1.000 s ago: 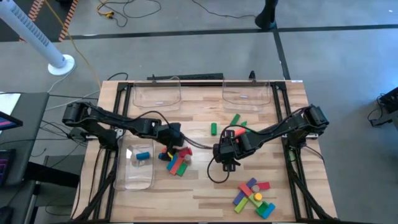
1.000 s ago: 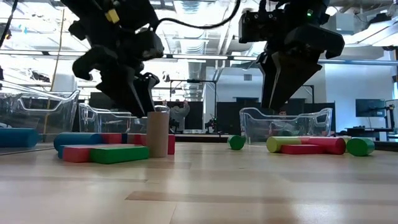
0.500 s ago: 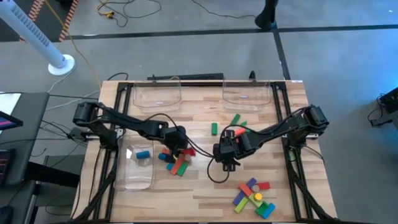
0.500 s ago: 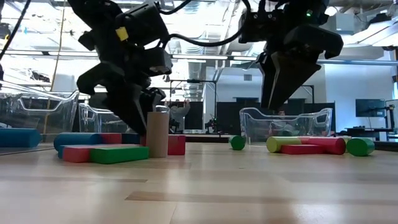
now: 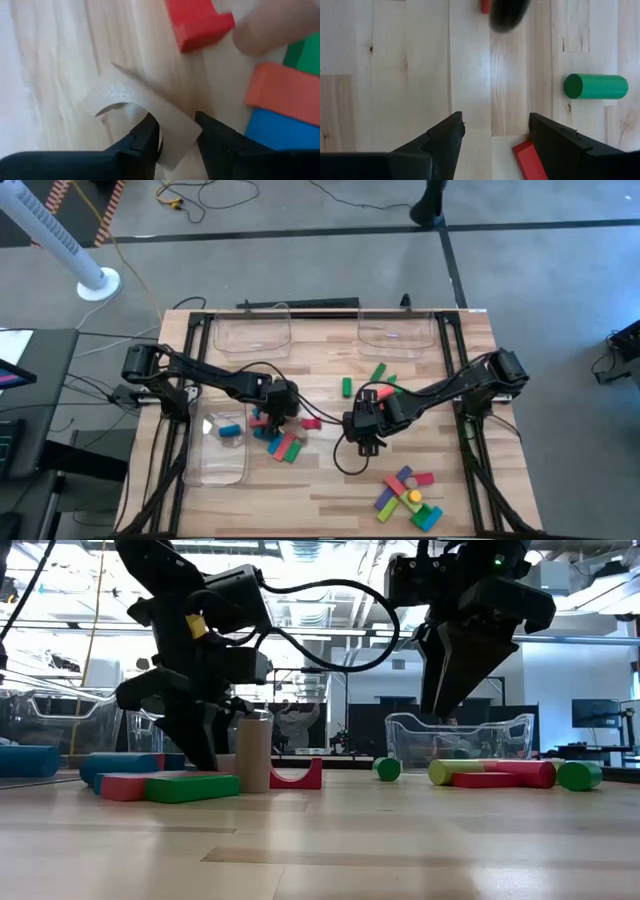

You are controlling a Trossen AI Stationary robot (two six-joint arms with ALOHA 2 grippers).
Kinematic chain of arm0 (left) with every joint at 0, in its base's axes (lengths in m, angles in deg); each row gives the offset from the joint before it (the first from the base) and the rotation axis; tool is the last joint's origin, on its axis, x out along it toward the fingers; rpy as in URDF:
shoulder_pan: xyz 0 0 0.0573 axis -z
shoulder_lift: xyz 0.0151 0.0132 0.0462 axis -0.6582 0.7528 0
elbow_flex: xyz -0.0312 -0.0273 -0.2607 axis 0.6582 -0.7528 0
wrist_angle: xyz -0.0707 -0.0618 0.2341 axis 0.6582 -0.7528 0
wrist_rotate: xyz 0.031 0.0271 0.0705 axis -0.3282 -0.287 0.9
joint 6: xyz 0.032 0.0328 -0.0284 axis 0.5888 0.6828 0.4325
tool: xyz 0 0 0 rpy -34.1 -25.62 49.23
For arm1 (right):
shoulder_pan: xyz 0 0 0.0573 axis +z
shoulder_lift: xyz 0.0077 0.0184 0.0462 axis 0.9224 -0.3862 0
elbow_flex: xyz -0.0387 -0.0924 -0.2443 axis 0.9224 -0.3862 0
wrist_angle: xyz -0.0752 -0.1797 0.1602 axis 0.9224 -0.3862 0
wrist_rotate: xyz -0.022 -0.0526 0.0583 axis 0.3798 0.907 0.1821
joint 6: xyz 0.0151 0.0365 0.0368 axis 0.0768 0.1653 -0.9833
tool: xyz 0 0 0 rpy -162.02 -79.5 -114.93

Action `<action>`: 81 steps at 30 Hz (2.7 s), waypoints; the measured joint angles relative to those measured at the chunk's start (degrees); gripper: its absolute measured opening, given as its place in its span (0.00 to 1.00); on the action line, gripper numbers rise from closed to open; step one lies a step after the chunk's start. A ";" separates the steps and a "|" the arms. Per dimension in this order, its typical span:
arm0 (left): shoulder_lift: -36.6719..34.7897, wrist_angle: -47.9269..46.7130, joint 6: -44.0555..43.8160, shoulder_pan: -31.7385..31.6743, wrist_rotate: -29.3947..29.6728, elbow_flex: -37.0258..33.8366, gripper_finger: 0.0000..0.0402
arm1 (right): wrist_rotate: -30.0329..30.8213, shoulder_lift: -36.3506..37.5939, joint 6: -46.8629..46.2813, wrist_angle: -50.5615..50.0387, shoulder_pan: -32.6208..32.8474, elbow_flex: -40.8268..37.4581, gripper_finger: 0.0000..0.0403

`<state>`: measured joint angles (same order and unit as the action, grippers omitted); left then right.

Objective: Sort blocks by size
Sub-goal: Put the brown arch block into the top right transparent bin

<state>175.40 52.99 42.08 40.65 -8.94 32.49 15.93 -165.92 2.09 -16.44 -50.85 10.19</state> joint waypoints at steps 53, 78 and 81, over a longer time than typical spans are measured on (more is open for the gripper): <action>-15.23 17.57 -3.37 -5.70 -41.88 0.15 0.27 | 14.11 1.42 45.09 43.32 2.93 0.02 0.65; -13.68 23.29 -7.08 -5.68 -47.50 0.11 0.27 | 8.16 1.42 45.30 44.80 1.17 0.00 0.46; -13.69 23.34 -7.08 -5.68 -47.70 0.11 0.27 | 8.02 1.44 45.40 44.37 1.16 0.00 0.43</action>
<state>161.70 76.33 35.00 34.97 -56.64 32.60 23.95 -164.48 47.48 27.94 -49.69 10.19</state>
